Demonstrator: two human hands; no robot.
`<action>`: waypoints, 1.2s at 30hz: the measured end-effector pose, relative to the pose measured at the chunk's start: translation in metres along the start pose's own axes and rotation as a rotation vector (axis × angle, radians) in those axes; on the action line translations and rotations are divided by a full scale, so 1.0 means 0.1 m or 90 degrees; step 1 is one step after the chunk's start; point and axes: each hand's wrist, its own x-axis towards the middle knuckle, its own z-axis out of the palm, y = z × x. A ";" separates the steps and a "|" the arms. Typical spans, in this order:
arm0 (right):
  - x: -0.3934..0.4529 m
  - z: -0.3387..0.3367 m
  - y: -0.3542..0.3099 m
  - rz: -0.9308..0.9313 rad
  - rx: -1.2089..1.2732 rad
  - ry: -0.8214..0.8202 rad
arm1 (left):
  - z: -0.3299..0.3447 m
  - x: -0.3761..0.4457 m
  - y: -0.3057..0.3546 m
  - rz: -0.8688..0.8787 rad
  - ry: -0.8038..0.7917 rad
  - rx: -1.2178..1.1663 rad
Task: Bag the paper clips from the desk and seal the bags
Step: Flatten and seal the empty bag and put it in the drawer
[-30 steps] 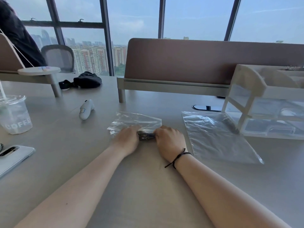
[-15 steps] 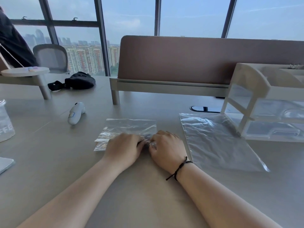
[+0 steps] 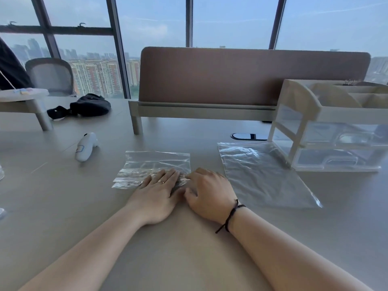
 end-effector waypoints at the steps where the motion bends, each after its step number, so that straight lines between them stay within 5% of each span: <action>1: -0.04 -0.05 0.06 -0.003 0.003 0.012 | -0.01 0.01 -0.01 0.004 -0.015 0.010; 6: -0.29 -0.41 0.69 0.066 -0.043 0.060 | -0.04 0.18 -0.17 0.014 -0.046 0.039; 15: -0.61 -0.89 1.89 0.436 0.018 0.044 | -0.04 0.36 -0.25 0.019 0.085 0.024; 21: -0.50 -0.73 1.88 0.465 0.033 0.012 | -0.07 0.21 0.31 0.035 0.237 0.050; 28: -0.48 -0.72 1.81 0.424 0.124 0.019 | 0.22 0.34 1.16 0.218 0.129 -0.052; 36: -0.45 -0.72 1.69 0.342 0.269 0.054 | 0.24 0.29 0.89 0.172 0.130 -0.184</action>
